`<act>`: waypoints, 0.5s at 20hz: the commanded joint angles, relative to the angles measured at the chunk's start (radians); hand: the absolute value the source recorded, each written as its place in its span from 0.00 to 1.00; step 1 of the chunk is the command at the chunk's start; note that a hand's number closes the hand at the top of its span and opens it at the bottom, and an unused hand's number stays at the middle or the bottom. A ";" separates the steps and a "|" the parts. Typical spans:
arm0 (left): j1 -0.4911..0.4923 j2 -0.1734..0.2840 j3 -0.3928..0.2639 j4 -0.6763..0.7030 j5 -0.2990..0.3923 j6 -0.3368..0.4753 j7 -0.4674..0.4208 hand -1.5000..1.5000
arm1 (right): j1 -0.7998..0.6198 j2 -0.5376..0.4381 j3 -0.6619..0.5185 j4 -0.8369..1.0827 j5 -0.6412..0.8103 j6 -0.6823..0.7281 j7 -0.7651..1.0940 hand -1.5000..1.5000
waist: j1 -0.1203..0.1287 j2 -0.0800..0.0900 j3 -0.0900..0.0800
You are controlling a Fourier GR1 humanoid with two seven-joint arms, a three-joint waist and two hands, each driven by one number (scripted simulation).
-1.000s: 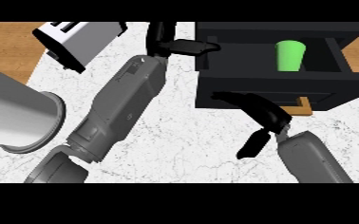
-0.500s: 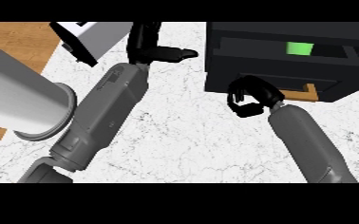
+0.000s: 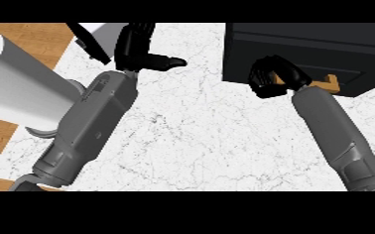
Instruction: Pick up the cup, place it into the drawer and close the drawer
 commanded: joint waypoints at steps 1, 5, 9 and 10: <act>0.031 0.017 -0.012 -0.020 -0.009 -0.021 0.002 0.00 | -0.156 -0.091 -0.092 0.083 -0.020 -0.044 0.046 1.00 | 0.029 0.016 -0.004; 0.055 0.025 -0.020 -0.035 -0.006 -0.041 0.016 0.00 | -0.180 -0.123 -0.116 0.068 -0.050 -0.003 0.054 1.00 | 0.045 0.018 -0.004; 0.070 0.038 -0.017 -0.054 0.001 -0.065 0.014 0.00 | -0.172 -0.147 -0.125 0.055 -0.069 0.032 0.051 1.00 | 0.058 0.020 -0.005; 0.061 0.045 -0.016 -0.058 0.003 -0.076 0.020 0.00 | -0.175 -0.147 -0.134 0.045 -0.082 0.037 0.053 1.00 | 0.063 0.022 -0.005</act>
